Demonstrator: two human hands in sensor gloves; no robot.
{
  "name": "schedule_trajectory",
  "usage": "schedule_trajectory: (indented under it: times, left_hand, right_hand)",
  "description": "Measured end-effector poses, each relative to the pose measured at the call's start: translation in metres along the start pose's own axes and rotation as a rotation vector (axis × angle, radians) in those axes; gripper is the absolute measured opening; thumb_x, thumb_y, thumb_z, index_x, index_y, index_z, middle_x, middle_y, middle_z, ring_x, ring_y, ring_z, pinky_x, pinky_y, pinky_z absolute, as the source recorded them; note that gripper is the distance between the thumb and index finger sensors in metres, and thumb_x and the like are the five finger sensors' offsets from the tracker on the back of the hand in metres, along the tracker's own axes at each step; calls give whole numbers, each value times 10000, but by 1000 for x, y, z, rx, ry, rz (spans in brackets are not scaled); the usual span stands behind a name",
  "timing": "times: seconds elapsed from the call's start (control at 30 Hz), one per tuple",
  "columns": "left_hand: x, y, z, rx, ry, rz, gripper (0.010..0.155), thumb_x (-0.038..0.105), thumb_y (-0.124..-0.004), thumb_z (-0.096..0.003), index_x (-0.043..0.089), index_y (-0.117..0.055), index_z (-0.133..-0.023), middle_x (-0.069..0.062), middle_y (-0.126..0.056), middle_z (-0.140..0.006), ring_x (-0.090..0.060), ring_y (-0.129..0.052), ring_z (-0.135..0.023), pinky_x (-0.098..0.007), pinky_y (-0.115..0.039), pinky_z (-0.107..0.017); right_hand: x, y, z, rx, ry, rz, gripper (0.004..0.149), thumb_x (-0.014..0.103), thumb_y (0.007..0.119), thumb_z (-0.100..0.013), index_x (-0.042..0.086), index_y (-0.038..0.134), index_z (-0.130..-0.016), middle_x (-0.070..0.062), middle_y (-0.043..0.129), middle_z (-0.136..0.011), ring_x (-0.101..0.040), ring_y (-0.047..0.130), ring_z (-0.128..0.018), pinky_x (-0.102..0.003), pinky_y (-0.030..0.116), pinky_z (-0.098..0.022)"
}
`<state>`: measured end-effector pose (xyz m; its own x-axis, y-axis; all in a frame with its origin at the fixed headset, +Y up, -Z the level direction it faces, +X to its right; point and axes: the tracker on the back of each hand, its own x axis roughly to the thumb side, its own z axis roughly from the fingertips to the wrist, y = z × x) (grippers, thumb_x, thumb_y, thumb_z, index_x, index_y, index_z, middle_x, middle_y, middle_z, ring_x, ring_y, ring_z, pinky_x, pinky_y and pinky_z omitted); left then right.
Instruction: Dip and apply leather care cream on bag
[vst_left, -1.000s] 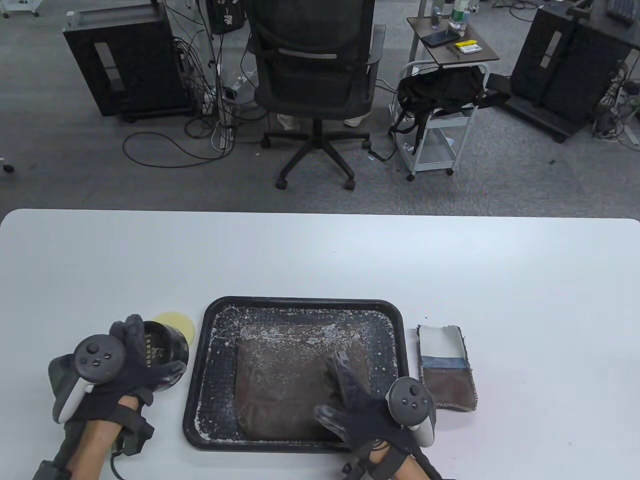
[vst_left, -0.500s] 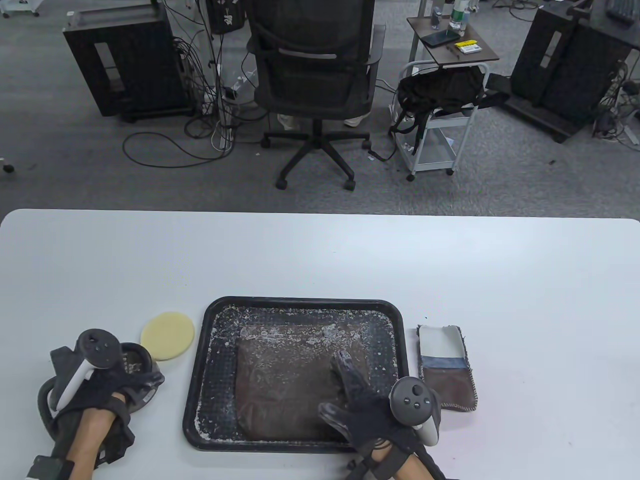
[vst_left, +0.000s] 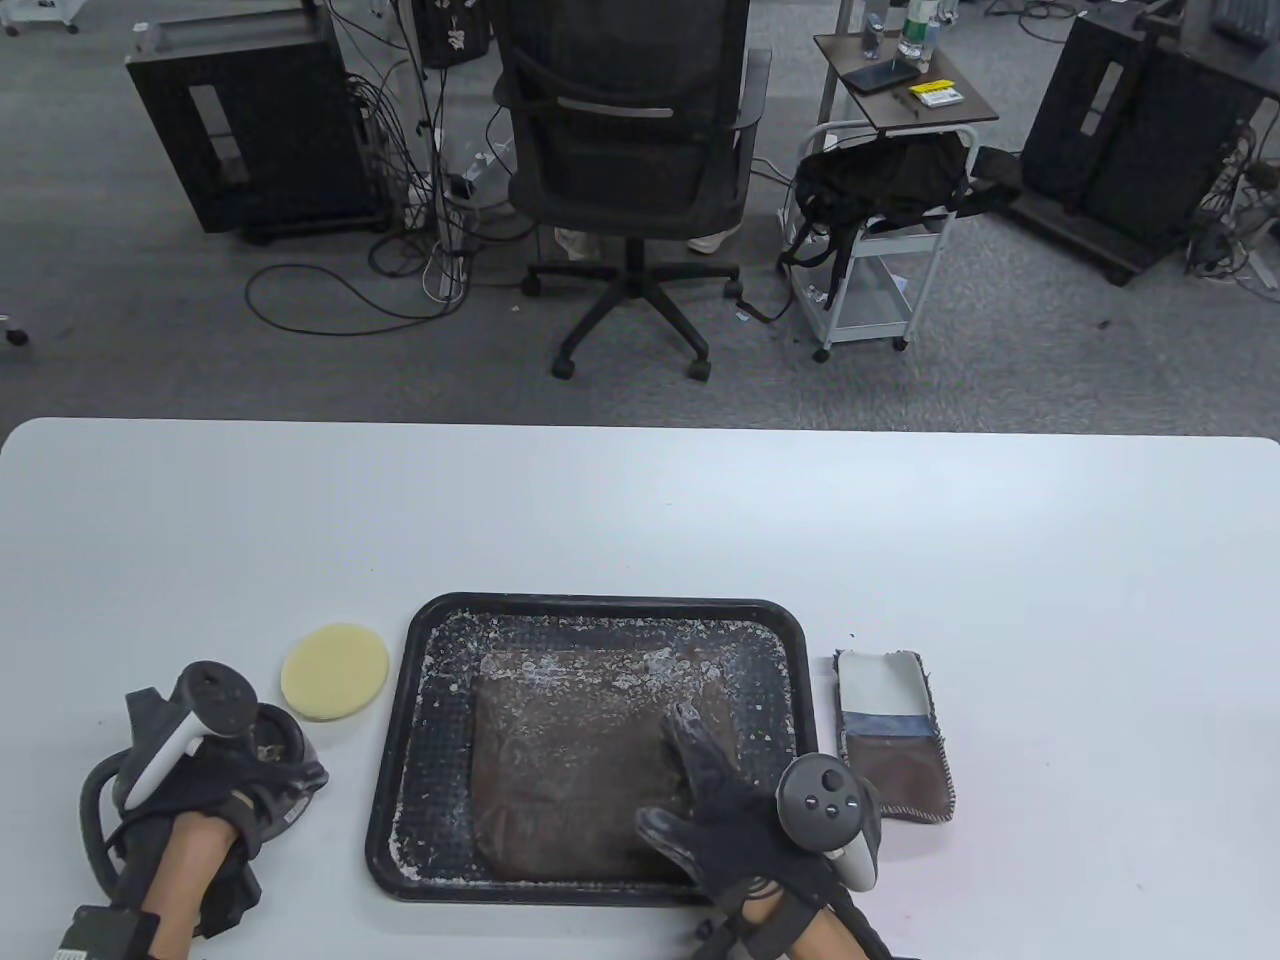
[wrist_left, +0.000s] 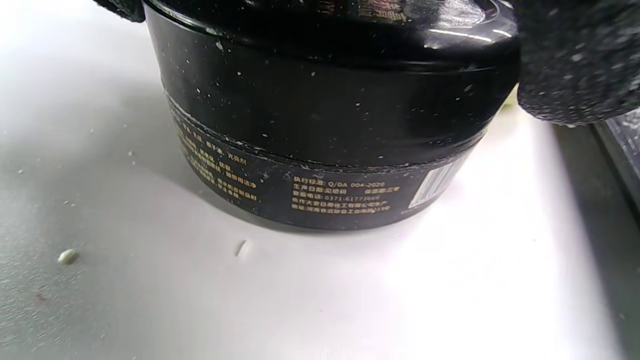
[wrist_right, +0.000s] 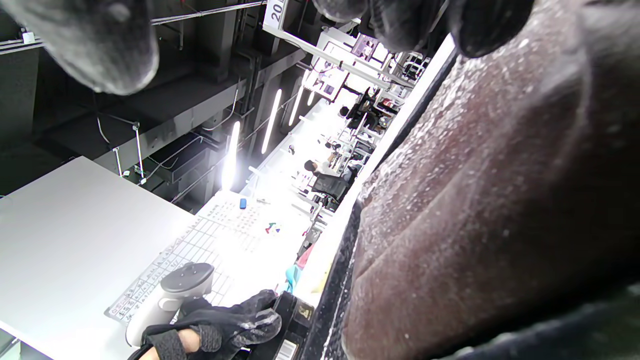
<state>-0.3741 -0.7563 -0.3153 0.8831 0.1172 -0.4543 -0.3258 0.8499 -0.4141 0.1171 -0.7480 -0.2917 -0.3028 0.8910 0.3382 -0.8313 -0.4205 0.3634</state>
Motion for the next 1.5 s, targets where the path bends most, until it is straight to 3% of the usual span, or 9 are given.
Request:
schedule_trajectory:
  times: [0.4,0.6,0.73,0.87,1.03,1.17,1.3,1.5]
  left_hand:
    - [1,1,1,27,22,-24,1103,692,-863,-327,235,-159,-1042,-104,-121,-1135,-515,-279,-1045,-671,-484,-710]
    - [17,10,19,197,-72,-46,1091,686,-860,-323,233,-181,-1047,-96,-135,-1139,-493,-265,-1052,-666,-460,-719]
    - [41,8,37,337,-198,-100,1068,687,-840,-336,228,-189,-1048,-106,-153,-1136,-492,-299,-1047,-661,-498,-706]
    - [78,-7,59,447,-456,-136,1014,672,-798,-365,228,-194,-1046,-110,-174,-1131,-475,-340,-1045,-633,-532,-704]
    - [112,-32,81,400,-692,-143,1000,677,-788,-368,246,-195,-1047,-89,-184,-1138,-445,-330,-1060,-647,-510,-711]
    - [132,-55,88,283,-821,-194,987,681,-780,-364,267,-198,-1047,-59,-178,-1144,-427,-295,-1072,-666,-463,-720]
    - [140,-66,87,239,-822,-272,986,686,-768,-367,282,-177,-1044,-44,-151,-1144,-413,-246,-1077,-677,-398,-728]
    - [147,-61,87,338,-776,-281,958,678,-756,-375,286,-196,-1047,-38,-167,-1147,-409,-266,-1080,-675,-402,-730]
  right_hand:
    - [-1,-2,0,-9,6,23,924,539,775,-436,142,248,-1083,-222,332,-1100,-552,507,-962,-690,591,-628]
    - [2,-7,0,-24,-3,62,926,529,781,-439,144,242,-1086,-217,298,-1105,-546,463,-976,-688,537,-658]
    - [9,-18,2,-71,-21,247,924,513,793,-440,162,239,-1090,-176,213,-1117,-528,357,-1003,-681,414,-696]
    - [13,-30,6,-82,17,540,927,510,797,-439,167,238,-1094,-163,179,-1119,-525,247,-1007,-674,298,-701]
    - [10,-37,8,-17,118,784,944,530,793,-434,166,226,-1097,-160,122,-1114,-512,126,-996,-689,198,-678]
    - [2,-36,7,82,231,915,967,557,780,-431,182,186,-1094,-155,59,-1100,-500,32,-976,-707,128,-649]
    - [-5,-34,7,138,299,976,973,569,769,-428,191,164,-1090,-153,62,-1102,-497,25,-972,-716,108,-637]
    - [-10,-38,5,140,310,925,956,558,771,-429,189,189,-1091,-155,115,-1117,-503,59,-984,-719,119,-638]
